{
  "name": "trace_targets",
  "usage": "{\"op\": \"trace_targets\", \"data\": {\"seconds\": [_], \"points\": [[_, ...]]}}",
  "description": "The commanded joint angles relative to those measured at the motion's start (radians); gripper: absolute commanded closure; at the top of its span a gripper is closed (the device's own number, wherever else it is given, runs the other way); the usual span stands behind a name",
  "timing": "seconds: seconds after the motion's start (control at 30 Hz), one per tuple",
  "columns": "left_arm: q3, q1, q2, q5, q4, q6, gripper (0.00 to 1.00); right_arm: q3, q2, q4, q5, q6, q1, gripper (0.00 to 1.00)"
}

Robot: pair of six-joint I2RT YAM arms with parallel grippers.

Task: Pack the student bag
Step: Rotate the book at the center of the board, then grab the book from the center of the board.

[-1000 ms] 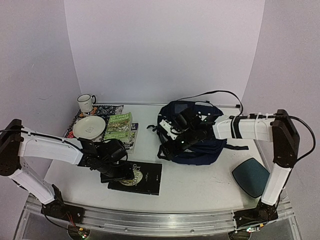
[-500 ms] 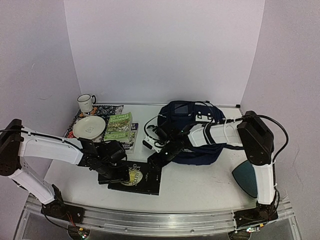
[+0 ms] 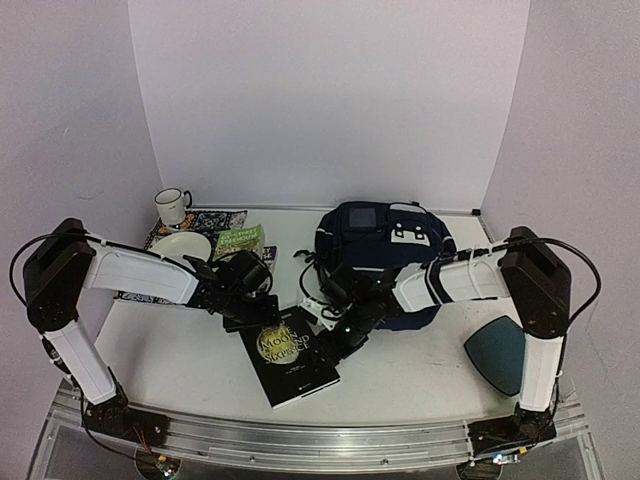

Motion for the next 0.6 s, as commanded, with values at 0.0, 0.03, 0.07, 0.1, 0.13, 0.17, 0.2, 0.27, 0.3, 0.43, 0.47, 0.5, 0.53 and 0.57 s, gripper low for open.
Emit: {"op": "trace_targets", "data": {"seconds": [0.0, 0.03, 0.07, 0.1, 0.13, 0.17, 0.2, 0.27, 0.3, 0.43, 0.47, 0.5, 0.53, 0.57], "points": [[0.029, -0.001, 0.001, 0.026, 0.043, 0.063, 0.19, -0.068, -0.117, -0.014, 0.013, 0.099, 0.017, 0.41], [0.02, 0.0, -0.018, 0.023, 0.042, 0.063, 0.18, -0.072, -0.129, -0.009, 0.036, 0.113, 0.017, 0.39], [0.006, 0.001, -0.038, 0.02, 0.039, 0.058, 0.17, -0.069, -0.136, -0.004, 0.062, 0.12, 0.016, 0.38], [-0.012, 0.002, -0.06, 0.017, 0.035, 0.052, 0.17, -0.063, -0.142, -0.001, 0.086, 0.128, 0.015, 0.37], [-0.03, 0.003, -0.086, 0.013, 0.027, 0.043, 0.16, -0.056, -0.144, 0.004, 0.113, 0.14, 0.014, 0.36], [-0.047, 0.005, -0.117, 0.01, 0.019, 0.033, 0.15, -0.049, -0.143, 0.01, 0.141, 0.154, 0.013, 0.36], [-0.065, 0.008, -0.143, 0.004, 0.005, 0.017, 0.15, -0.04, -0.14, 0.021, 0.176, 0.171, 0.013, 0.36], [-0.108, 0.016, -0.183, 0.001, -0.015, -0.01, 0.14, -0.023, -0.123, 0.038, 0.212, 0.197, 0.008, 0.35], [-0.123, 0.019, -0.2, 0.003, -0.022, -0.024, 0.13, -0.007, -0.11, 0.041, 0.21, 0.205, 0.006, 0.33], [-0.177, 0.024, -0.23, 0.037, -0.029, -0.055, 0.13, 0.06, -0.04, 0.041, 0.207, 0.239, 0.001, 0.31], [-0.186, 0.024, -0.229, 0.045, -0.029, -0.059, 0.13, 0.074, -0.023, 0.041, 0.204, 0.248, 0.0, 0.31], [-0.191, 0.023, -0.225, 0.052, -0.027, -0.06, 0.14, 0.085, -0.007, 0.041, 0.201, 0.257, -0.003, 0.31], [-0.193, 0.024, -0.217, 0.06, -0.025, -0.058, 0.15, 0.095, 0.007, 0.041, 0.198, 0.265, -0.005, 0.31], [-0.192, 0.024, -0.207, 0.07, -0.021, -0.054, 0.16, 0.104, 0.021, 0.041, 0.195, 0.272, -0.006, 0.31]]}}
